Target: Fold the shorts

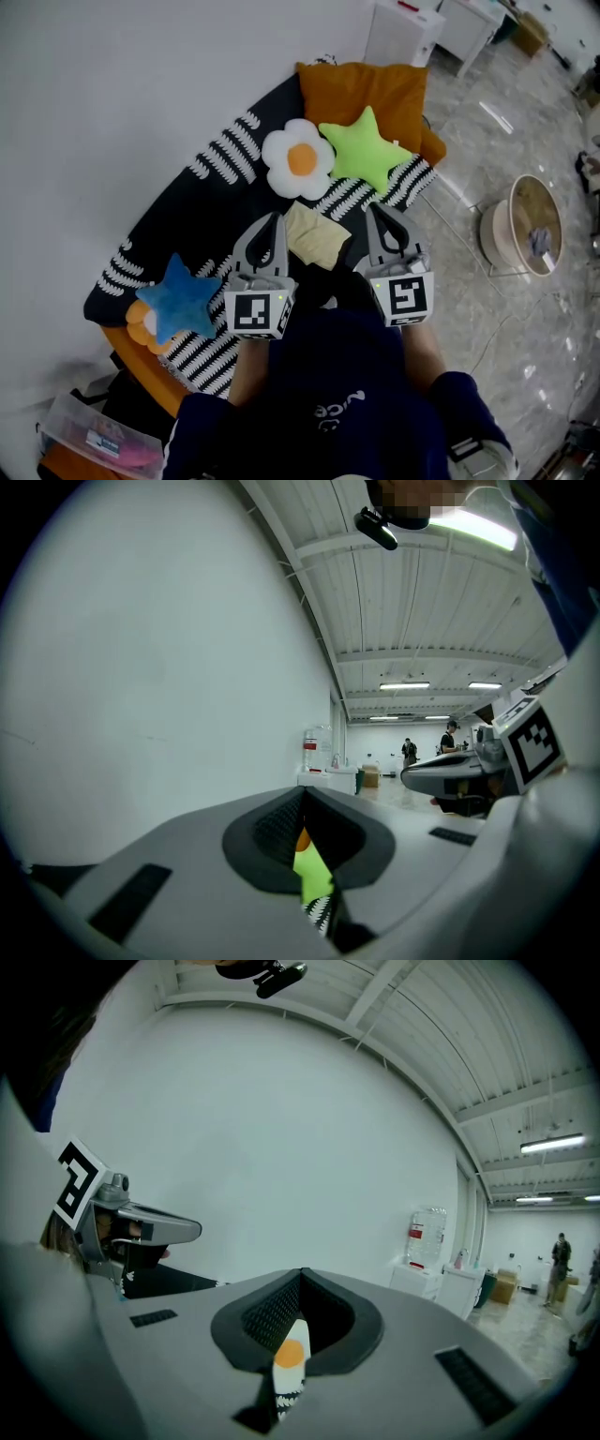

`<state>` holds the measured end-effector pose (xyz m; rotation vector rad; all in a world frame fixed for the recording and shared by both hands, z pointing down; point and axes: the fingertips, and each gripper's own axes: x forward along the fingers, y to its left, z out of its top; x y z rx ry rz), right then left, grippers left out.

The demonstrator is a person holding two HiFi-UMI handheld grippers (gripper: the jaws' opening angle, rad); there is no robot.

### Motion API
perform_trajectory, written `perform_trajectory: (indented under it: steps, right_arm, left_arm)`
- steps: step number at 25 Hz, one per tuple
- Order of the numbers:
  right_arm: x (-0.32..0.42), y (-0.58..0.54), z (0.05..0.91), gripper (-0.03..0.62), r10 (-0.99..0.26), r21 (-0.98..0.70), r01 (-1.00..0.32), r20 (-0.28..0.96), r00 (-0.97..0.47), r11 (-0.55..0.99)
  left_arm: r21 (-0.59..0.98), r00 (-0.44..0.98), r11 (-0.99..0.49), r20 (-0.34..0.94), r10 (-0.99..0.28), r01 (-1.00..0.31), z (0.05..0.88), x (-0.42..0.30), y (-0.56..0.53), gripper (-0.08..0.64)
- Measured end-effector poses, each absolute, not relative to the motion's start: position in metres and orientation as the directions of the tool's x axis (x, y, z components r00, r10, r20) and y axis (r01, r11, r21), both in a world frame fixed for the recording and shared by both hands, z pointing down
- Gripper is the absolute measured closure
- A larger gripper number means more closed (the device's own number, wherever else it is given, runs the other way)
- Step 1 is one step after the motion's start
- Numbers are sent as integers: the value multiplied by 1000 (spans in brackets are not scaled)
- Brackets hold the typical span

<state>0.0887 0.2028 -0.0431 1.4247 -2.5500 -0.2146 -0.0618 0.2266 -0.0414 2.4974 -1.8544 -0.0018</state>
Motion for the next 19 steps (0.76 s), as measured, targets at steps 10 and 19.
perform_trajectory:
  steps: [10, 19]
  right_arm:
    - [91, 193, -27, 584, -859, 233, -827, 148, -489, 511]
    - [91, 181, -18, 584, -853, 242, -818, 158, -498, 523]
  left_arm:
    - [43, 288, -287, 18, -958, -957, -38, -69, 210, 557]
    - [45, 268, -267, 23, -963, -963, -29, -76, 202, 558]
